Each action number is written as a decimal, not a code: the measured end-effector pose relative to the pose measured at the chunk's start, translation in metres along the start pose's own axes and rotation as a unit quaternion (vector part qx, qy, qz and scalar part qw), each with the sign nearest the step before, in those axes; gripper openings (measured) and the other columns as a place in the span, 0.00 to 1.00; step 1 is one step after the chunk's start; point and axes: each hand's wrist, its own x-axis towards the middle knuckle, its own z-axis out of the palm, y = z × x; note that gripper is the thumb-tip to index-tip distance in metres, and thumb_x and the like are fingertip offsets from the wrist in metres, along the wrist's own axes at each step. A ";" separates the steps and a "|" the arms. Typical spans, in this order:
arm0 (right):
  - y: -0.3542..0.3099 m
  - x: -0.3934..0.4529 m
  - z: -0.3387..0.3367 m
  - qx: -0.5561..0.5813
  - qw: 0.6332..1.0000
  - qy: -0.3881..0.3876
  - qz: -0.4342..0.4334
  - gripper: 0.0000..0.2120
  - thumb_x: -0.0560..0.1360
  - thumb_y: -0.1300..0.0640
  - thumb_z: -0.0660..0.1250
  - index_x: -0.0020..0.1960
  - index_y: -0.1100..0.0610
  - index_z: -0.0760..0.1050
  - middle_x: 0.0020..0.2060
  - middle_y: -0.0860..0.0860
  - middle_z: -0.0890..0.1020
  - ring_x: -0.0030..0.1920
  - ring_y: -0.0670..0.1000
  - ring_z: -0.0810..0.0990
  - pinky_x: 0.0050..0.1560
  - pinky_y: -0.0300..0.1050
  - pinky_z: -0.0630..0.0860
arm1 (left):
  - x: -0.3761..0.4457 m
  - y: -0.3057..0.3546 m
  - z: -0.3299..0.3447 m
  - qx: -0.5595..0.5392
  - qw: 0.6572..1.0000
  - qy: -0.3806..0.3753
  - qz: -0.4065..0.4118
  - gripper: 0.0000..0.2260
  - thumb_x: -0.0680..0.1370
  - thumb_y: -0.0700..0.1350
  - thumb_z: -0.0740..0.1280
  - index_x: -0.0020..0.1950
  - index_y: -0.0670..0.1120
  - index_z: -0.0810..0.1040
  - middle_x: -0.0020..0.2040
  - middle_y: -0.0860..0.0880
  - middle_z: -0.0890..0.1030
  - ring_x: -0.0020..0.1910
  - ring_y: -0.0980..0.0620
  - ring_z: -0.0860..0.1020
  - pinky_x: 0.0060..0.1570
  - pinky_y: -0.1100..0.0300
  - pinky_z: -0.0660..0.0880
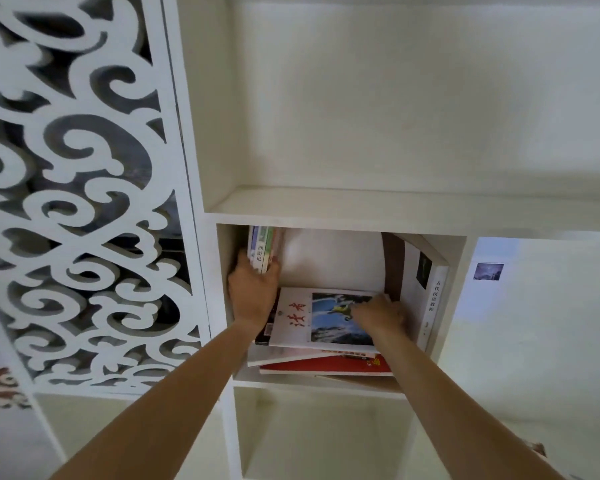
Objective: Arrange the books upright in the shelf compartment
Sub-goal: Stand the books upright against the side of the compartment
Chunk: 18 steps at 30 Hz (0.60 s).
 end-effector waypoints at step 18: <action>-0.004 -0.047 0.051 -0.241 0.872 -0.146 -0.400 0.40 0.78 0.30 0.57 0.83 0.46 0.50 0.82 0.50 0.53 0.82 0.55 0.50 0.80 0.63 0.47 | -0.018 -0.028 0.032 0.148 0.976 -0.093 0.132 0.29 0.74 0.49 0.75 0.73 0.45 0.71 0.56 0.42 0.81 0.49 0.43 0.81 0.42 0.56 0.77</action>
